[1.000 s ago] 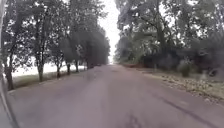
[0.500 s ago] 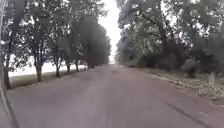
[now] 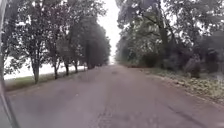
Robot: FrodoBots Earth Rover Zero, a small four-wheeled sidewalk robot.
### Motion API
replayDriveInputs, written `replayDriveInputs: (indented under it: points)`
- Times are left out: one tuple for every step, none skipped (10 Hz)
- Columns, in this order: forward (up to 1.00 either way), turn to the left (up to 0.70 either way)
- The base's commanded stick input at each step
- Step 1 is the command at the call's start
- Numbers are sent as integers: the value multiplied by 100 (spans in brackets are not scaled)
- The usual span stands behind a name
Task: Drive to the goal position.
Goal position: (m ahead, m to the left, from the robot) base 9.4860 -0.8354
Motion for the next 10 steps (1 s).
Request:
replayDriveInputs:
  points:
    - [70,0]
    - [70,0]
    - [70,0]
    - [70,0]
    - [70,0]
    - [70,0]
    - [70,0]
    - [70,0]
    - [70,0]
    - [70,0]
